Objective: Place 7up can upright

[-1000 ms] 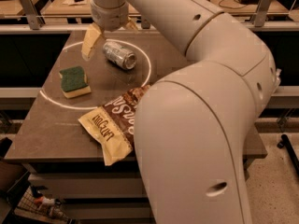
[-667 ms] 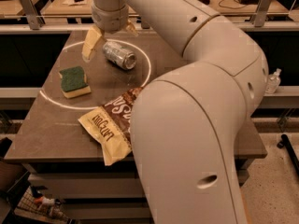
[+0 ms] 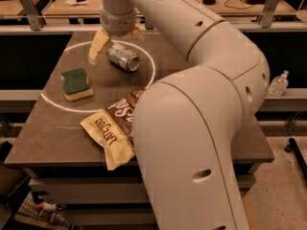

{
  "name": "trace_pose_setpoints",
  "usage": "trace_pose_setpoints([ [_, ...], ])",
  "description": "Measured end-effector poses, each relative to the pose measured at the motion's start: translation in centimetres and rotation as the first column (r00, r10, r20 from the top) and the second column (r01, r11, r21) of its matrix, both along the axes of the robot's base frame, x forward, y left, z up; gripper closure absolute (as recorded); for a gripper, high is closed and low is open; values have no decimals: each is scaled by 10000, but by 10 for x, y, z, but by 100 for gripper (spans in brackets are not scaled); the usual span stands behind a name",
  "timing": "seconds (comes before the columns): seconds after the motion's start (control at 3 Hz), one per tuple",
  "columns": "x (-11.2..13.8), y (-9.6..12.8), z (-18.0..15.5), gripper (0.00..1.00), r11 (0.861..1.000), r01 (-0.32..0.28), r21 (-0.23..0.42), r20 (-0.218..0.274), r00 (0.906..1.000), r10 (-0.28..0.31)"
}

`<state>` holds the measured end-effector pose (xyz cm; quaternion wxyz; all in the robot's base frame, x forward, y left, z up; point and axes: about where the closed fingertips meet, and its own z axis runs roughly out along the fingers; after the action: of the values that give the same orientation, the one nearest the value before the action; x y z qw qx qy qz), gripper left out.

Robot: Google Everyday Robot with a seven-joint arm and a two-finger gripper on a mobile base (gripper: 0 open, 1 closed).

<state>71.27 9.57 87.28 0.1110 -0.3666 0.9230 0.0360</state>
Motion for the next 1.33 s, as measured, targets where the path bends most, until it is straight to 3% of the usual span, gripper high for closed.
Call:
trace_pose_setpoints([
  [1.33,21,8,-18,0,9989,-468,-80,-264,9986,465],
])
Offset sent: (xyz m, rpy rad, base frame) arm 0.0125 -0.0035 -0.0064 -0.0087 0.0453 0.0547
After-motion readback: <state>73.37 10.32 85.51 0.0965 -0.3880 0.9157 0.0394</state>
